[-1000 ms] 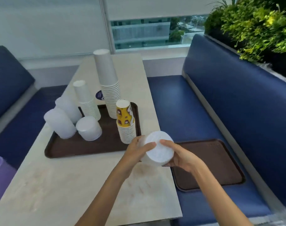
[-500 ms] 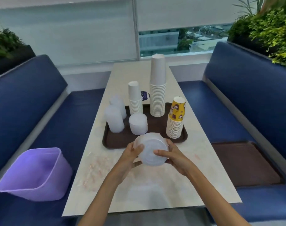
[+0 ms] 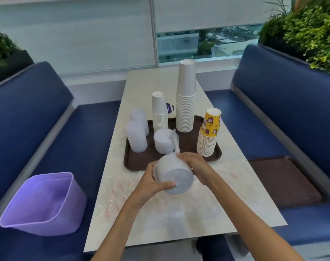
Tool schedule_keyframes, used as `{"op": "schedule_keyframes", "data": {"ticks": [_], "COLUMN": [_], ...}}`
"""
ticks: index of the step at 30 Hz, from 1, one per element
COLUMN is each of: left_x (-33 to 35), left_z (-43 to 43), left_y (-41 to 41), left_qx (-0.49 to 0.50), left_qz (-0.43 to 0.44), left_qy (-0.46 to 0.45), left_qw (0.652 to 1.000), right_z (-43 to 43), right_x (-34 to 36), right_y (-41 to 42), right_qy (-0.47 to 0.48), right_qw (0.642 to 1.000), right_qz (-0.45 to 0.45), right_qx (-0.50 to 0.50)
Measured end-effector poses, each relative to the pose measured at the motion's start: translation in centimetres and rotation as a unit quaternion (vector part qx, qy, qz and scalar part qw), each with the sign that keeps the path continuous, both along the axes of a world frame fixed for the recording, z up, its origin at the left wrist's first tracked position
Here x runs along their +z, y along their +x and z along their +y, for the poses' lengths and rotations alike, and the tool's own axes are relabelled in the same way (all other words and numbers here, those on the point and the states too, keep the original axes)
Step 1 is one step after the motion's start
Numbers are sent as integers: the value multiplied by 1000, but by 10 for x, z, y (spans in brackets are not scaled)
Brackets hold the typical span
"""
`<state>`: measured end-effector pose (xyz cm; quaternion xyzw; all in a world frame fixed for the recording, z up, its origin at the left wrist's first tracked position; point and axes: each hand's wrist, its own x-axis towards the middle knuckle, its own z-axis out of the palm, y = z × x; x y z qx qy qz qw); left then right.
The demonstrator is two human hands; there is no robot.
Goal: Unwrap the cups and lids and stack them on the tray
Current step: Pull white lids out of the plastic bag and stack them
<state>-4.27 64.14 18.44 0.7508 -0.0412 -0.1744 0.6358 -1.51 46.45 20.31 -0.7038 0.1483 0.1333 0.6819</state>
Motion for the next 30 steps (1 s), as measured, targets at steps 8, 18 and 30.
{"op": "schedule_keyframes", "data": {"ticks": [8,18,30], "left_x": [-5,-8,-40], "left_z": [-12,-34,-25], "left_y": [25,57,61], "left_qx": [25,45,61], "left_qz": [-57,-148,-62], "left_qy": [101,243,203], "left_qw": [993,958,975], "right_z": [8,5,-14], "right_x": [-10,-11,49], "right_y": [31,68,88], "right_qy": [-77,-129,3], "right_qw": [985,982,995], "right_qz": [-130,-131,-93], "right_qx": [-84,-33,-19]}}
